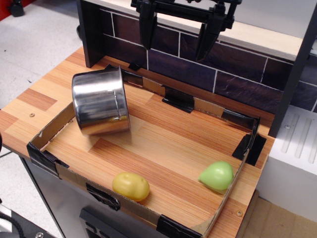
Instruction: Upright metal pot
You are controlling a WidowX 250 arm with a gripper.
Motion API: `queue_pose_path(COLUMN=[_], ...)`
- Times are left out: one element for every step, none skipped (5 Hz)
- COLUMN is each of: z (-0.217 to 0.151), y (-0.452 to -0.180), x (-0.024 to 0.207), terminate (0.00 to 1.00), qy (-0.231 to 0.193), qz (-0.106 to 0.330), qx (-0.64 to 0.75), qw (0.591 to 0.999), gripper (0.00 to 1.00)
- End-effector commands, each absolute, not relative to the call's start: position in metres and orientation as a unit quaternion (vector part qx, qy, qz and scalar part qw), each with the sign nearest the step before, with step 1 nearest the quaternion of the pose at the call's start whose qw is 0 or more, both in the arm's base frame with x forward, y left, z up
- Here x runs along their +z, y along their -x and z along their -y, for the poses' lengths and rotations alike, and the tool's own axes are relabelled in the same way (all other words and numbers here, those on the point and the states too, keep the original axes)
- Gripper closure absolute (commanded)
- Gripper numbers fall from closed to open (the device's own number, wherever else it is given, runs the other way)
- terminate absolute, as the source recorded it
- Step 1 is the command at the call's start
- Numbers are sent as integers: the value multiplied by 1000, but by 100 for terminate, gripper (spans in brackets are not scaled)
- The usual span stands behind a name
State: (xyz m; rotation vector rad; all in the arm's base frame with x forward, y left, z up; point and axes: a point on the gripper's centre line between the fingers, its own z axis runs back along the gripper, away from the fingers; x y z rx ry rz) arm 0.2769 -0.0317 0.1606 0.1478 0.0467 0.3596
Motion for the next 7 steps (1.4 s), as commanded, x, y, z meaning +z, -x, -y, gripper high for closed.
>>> queue_pose_path(z=[32,27,18,2,-14,-31,-42], y=[-277,-285,-296,-299,-298,-295,-291], x=[161,168,163,163,146,131,115], terminate=[0,0,0,0,0,0,0], qy=[-73,-169,-221,-242,-237,-252,-254], qz=[-23,44,53,78,80,75,71], qx=[179,194,202,197,208,208,216], qw=[981,965,953,947,946,942,940], gripper=[0,0,0,0,0,0,0])
